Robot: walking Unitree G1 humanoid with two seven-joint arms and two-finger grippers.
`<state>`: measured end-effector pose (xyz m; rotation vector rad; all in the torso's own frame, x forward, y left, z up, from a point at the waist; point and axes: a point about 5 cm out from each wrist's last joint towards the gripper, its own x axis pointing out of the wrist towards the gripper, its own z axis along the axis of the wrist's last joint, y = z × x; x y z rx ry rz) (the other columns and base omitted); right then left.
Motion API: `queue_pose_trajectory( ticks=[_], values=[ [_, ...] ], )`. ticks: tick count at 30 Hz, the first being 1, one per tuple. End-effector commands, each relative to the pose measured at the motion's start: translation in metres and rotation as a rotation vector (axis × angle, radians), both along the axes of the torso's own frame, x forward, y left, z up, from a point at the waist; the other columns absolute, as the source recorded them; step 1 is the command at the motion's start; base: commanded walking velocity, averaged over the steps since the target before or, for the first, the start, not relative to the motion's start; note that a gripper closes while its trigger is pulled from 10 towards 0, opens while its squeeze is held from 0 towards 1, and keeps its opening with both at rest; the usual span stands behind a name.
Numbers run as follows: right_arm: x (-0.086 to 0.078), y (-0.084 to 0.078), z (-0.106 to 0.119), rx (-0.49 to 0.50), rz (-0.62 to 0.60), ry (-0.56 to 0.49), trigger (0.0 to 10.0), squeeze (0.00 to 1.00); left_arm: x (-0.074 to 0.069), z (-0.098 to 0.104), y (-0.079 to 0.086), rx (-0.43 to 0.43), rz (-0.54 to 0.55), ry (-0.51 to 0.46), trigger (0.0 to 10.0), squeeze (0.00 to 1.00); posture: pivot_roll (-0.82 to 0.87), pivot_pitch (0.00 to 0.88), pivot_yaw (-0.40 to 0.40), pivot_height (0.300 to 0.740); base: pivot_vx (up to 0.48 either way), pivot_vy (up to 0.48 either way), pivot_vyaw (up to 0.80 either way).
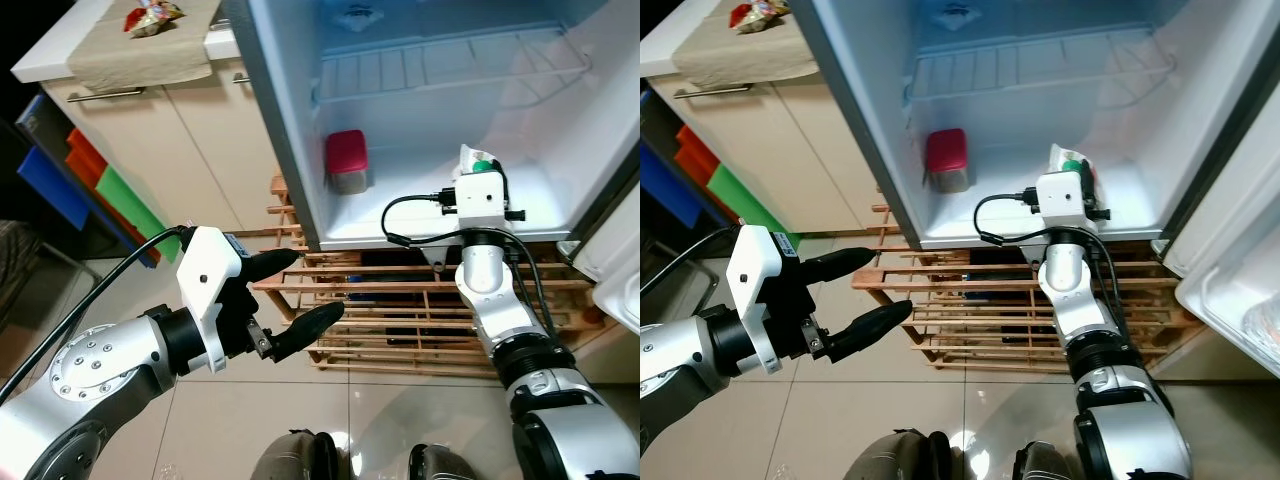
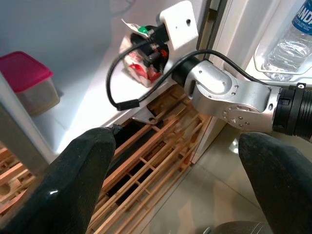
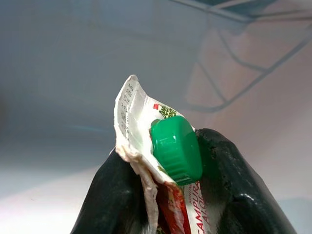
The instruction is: Restocking fridge
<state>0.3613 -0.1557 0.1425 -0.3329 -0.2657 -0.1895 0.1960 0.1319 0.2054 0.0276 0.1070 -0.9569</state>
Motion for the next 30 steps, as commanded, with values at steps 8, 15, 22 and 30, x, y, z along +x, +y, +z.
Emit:
queue_pose_trajectory(
  ticks=[8, 15, 22, 30],
  values=[
    [0.02, 0.048, 0.022, 0.121, 0.11, 0.029, 10.0, 0.0, -0.017, -0.008, -0.008, 0.015, -0.02, 0.057, 10.0, 0.0, 0.23, 0.215, 0.173, 0.74, 0.0, 0.0, 0.0],
    [0.032, 0.06, 0.033, 0.153, 0.133, 0.089, 10.0, 0.0, -0.023, -0.019, -0.012, -0.018, 0.025, 0.097, 10.0, 0.0, 0.24, 0.217, 0.149, 0.74, 0.0, 0.0, 0.0],
    [0.036, 0.064, 0.034, 0.191, 0.14, 0.131, 10.0, 0.0, -0.028, -0.021, -0.013, -0.023, 0.043, 0.105, 10.0, 0.0, 0.25, 0.224, 0.131, 0.74, 0.0, 0.0, 0.0],
    [0.038, 0.073, 0.036, 0.221, 0.178, 0.157, 10.0, 0.0, -0.033, -0.02, -0.011, -0.015, 0.058, 0.105, 10.0, 0.0, 0.29, 0.24, 0.134, 0.74, 0.0, 0.0, 0.0]
  ],
)
